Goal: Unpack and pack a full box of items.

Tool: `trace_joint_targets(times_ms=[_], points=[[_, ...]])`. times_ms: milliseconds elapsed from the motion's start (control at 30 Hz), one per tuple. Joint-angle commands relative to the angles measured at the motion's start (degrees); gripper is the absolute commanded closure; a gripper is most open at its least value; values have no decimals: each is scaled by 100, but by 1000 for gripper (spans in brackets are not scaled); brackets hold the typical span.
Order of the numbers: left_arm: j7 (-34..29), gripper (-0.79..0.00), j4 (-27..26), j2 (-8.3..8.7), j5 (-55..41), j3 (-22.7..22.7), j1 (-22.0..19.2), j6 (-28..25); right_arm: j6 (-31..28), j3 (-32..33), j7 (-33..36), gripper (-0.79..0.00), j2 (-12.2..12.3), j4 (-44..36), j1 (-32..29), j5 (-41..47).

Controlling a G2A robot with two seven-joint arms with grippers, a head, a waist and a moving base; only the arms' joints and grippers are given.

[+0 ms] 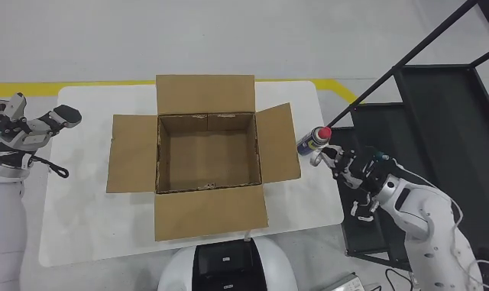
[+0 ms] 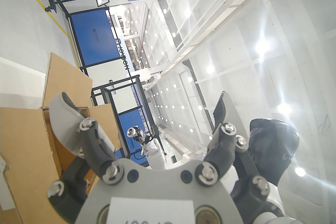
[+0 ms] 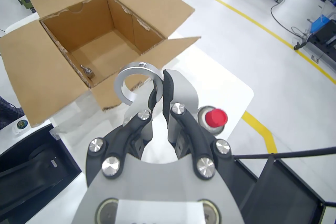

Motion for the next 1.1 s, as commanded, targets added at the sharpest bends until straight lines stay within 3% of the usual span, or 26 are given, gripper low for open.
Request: trace_joint_targets(times_ms=[0, 267, 500, 1067], points=[[0, -785, 0, 0, 0, 0, 0, 0, 111, -51, 10, 0, -2, 125, -88, -243], [0, -785, 0, 0, 0, 0, 0, 0, 523, -660, 287, 0, 1, 779, -28, -1375], [0, -785, 0, 0, 0, 0, 0, 0, 968, -1272, 676, 0, -8, 1411, 388, -2182], [0, -785, 0, 0, 0, 0, 0, 0, 1408, -2254, 2187, 0, -103, 2401, 1673, -2288]])
